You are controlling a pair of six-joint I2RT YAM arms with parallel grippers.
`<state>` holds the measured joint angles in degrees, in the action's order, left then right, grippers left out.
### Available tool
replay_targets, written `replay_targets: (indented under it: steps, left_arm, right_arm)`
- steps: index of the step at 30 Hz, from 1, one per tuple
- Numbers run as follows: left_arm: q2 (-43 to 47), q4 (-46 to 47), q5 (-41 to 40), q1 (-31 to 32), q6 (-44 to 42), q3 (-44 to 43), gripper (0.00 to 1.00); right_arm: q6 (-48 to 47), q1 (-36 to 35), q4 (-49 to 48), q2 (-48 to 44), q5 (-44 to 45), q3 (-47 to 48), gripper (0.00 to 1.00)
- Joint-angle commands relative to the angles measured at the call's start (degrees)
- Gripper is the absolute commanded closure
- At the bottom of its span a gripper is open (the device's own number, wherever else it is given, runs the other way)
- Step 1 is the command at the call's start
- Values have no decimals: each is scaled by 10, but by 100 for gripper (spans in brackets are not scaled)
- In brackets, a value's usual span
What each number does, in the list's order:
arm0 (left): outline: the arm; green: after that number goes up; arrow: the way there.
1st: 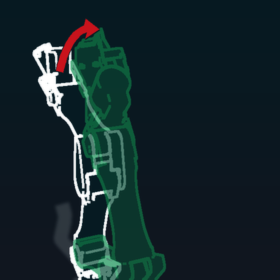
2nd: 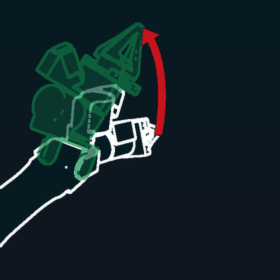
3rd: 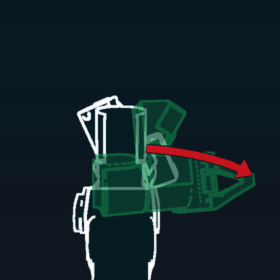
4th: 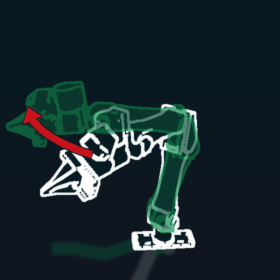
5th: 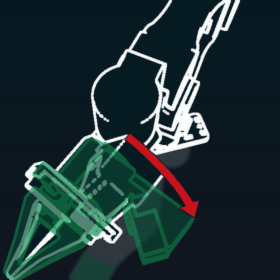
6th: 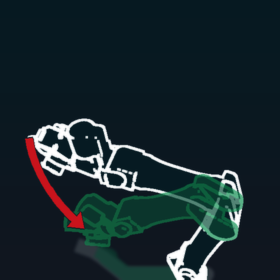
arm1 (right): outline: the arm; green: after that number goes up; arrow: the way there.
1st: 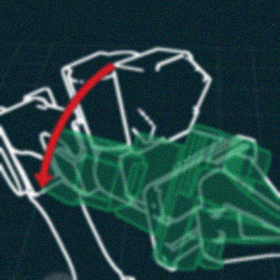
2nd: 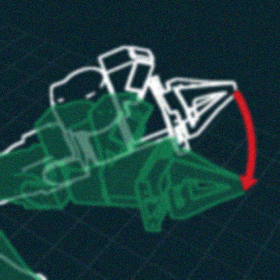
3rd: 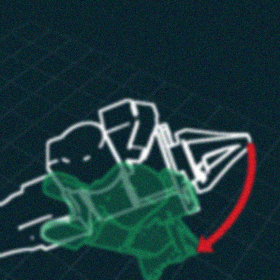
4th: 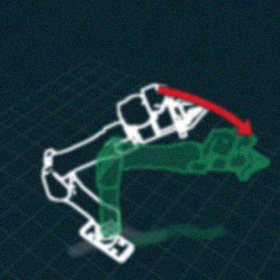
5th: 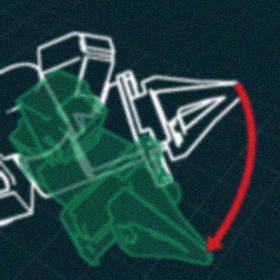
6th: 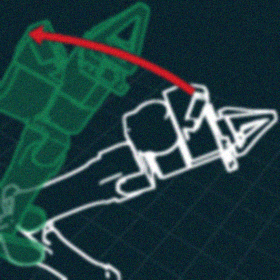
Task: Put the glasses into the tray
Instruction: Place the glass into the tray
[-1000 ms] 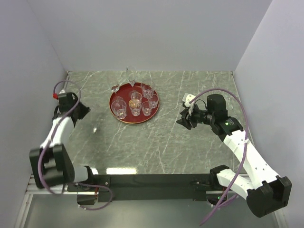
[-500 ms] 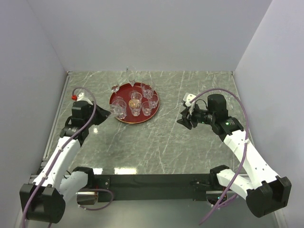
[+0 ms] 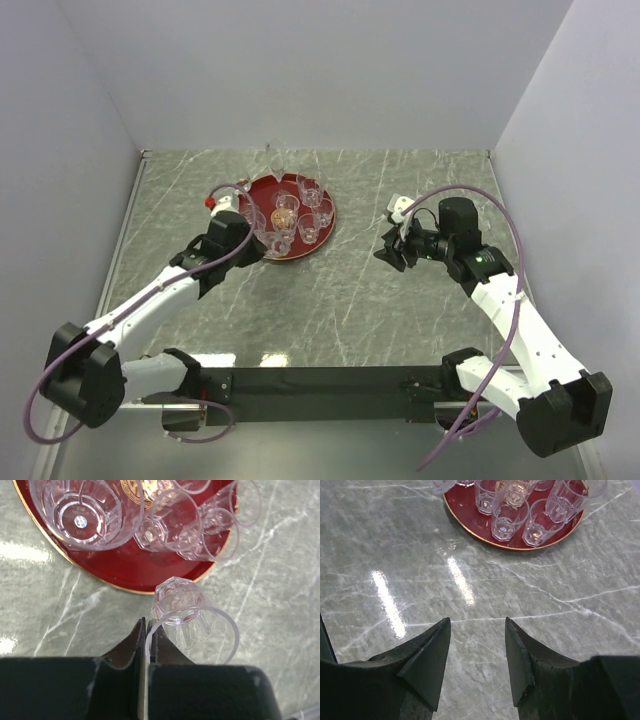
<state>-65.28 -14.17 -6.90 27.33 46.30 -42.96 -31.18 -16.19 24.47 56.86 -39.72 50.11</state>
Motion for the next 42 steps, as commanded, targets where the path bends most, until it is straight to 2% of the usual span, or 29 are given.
replay_targets:
  steps: [1, 16, 33, 42]
  left_arm:
    - [-25, 37, -57, 14, 19, -33, 100]
    - [-144, 24, -125, 39, -1, -101, 99]
    - [-200, 10, -148, 56, -11, -117, 96]
    - [-222, 6, -149, 56, -13, -121, 84]
  right_arm:
    - [-2, 7, -14, 0, -7, -4, 45]
    - [-3, 12, -14, 0, -9, -4, 45]
    - [-1, 14, -15, -1, -11, -5, 45]
    - [-1, 16, -15, 0, -11, -5, 45]
